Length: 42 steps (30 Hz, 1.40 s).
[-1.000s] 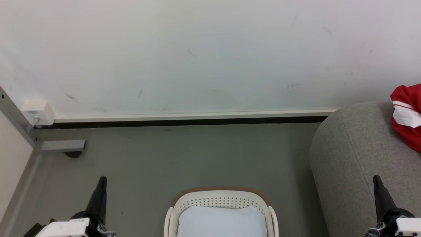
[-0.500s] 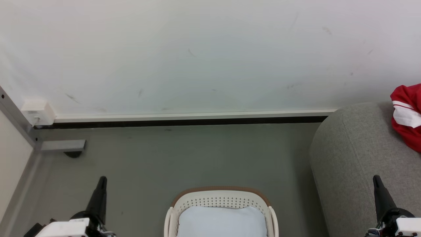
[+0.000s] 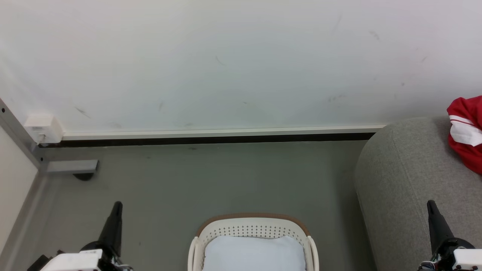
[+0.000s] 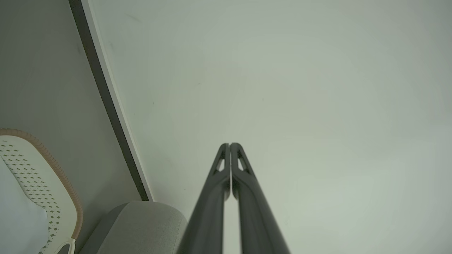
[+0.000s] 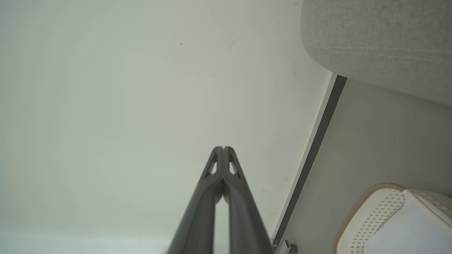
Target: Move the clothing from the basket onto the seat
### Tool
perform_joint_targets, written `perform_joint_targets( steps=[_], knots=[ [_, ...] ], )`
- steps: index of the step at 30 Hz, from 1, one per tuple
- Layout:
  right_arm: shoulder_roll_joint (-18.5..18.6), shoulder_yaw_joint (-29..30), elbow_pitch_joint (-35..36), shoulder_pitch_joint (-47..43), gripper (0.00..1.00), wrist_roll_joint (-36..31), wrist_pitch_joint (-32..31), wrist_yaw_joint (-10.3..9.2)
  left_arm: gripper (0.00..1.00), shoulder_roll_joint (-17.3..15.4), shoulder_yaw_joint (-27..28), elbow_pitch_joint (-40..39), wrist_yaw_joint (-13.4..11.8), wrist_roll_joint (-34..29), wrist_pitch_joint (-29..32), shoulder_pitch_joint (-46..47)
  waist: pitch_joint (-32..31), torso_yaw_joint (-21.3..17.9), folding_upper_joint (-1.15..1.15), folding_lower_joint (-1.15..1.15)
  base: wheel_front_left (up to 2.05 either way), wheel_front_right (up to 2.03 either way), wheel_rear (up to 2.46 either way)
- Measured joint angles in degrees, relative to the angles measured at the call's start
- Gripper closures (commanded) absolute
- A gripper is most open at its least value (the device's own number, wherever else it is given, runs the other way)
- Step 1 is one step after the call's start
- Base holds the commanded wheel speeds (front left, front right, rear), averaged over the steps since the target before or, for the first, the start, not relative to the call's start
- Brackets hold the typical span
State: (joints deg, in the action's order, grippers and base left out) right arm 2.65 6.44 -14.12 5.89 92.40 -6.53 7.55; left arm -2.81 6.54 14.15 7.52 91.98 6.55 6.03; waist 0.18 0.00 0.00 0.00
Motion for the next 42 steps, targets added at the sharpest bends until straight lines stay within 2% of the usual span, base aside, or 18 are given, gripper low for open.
perform_joint_targets(
  steps=[42],
  knots=[
    [0.00, 0.00, 0.00, 0.01, 1.00, 0.00, 0.00, 0.00, 1.00, 0.00, 0.00, 0.00, 0.00, 0.00, 0.00, 0.00, 0.00, 0.00, 0.00, 0.00, 0.00, 0.00, 0.00]
  ],
)
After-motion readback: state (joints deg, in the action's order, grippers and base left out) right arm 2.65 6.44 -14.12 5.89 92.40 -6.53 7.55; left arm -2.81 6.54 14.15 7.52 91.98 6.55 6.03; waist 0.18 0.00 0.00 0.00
